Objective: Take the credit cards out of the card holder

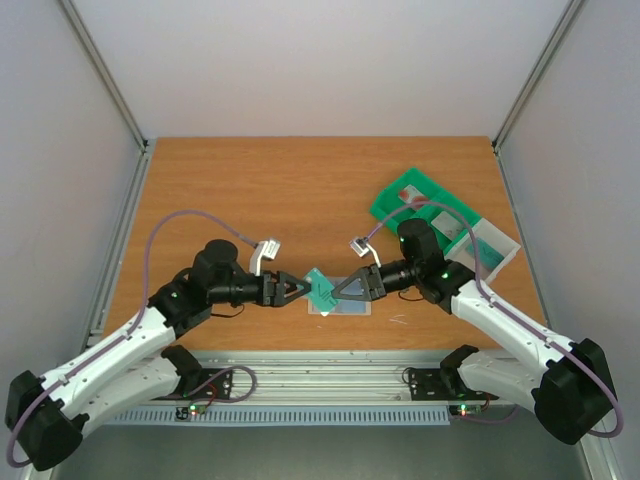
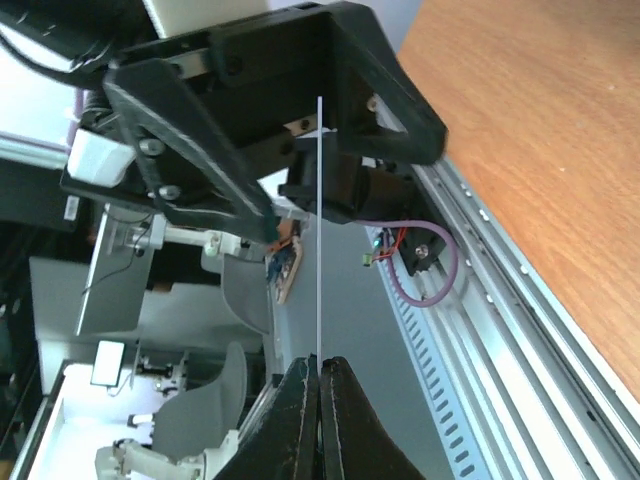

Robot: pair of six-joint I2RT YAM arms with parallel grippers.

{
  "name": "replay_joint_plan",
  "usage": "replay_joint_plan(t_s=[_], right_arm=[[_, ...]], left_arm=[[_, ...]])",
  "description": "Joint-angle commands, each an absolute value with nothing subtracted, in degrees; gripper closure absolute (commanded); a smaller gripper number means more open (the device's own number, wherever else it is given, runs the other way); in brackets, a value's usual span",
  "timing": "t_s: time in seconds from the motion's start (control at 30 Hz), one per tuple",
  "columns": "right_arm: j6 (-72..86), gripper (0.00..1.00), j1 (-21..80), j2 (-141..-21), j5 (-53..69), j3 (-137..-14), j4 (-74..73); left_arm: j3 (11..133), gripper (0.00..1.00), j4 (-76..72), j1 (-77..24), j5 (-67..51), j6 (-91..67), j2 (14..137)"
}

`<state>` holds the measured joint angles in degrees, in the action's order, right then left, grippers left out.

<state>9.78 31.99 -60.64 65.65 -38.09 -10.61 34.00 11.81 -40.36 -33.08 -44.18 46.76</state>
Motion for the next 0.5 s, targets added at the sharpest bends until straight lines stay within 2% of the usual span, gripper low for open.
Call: replay_joint_plan(t_s=[0.0, 0.03, 0.13, 0.2, 0.27, 0.37, 0.47], right_arm=[[12.75, 0.99, 32.25, -59.71, 71.11, -37.28, -4.36], [12.82, 0.99, 32.23, -59.56, 71.18, -37.27, -4.31], [12.67, 0.99, 32.25, -59.51, 71.05, -37.2, -4.56], [12.55, 0.99, 32.22, -59.49, 70.84, -37.18, -4.76], [11.94, 0.98, 32.25, -59.26, 70.13, -37.23, -5.81], [10.2, 0.95, 32.25, -58.8, 68.06, -38.01, -9.04], [11.62, 0.88, 32.24, -57.77, 65.21, -37.65, -8.69]], left_arm=[[35.27, 0.31, 11.89, -39.8, -41.8, -41.58, 48.83], [35.25, 0.35, 11.3, -39.72, -42.29, -41.84, 49.29], [34.99, 0.57, 8.73, -39.47, -43.85, -42.49, 50.68], [34.09, 0.77, 5.02, -39.23, -45.3, -43.84, 51.41], [33.23, 0.91, 2.18, -38.88, -46.36, -45.86, 52.07], [32.2, 0.99, -0.96, -38.65, -46.71, -47.34, 52.53], [30.79, 1.0, -4.37, -38.42, -45.59, -49.03, 52.51]])
